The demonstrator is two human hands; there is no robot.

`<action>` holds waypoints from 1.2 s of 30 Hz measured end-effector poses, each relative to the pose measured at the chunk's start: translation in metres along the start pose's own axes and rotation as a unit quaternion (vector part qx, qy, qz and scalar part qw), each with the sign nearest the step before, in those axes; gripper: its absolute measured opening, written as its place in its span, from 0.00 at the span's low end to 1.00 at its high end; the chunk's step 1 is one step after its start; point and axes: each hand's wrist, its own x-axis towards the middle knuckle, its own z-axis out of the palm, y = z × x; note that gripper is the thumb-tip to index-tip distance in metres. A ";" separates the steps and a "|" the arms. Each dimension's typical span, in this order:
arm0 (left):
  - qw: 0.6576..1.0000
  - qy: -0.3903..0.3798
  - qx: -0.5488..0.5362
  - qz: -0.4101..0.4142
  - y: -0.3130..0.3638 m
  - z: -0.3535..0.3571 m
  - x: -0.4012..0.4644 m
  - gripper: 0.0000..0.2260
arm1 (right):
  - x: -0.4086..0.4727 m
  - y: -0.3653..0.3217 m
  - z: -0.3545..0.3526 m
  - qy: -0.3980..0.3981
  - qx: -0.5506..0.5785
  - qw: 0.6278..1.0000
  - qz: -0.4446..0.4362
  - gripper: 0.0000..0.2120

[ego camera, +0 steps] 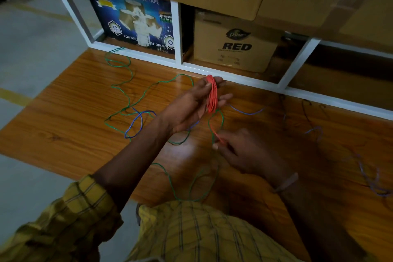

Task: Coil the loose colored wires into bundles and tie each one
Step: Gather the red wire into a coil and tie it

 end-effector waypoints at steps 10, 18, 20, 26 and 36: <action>0.959 0.007 0.280 -0.040 -0.014 -0.017 -0.011 0.15 | -0.008 0.005 -0.104 0.027 0.189 0.982 0.005 0.05; 0.976 -0.088 0.185 -0.075 -0.012 0.006 -0.032 0.18 | 0.053 0.053 -0.102 0.231 0.185 0.954 0.049 0.09; 0.981 -0.116 0.134 -0.079 -0.010 0.008 -0.032 0.20 | 0.067 0.065 -0.085 0.235 0.185 0.952 0.062 0.10; 0.980 -0.176 0.004 -0.094 0.002 0.007 -0.034 0.20 | 0.062 0.066 -0.039 0.173 0.274 0.937 0.131 0.06; 0.979 -0.087 -0.183 -0.009 0.018 -0.001 -0.010 0.17 | 0.018 0.034 0.006 -0.059 0.218 0.968 0.105 0.16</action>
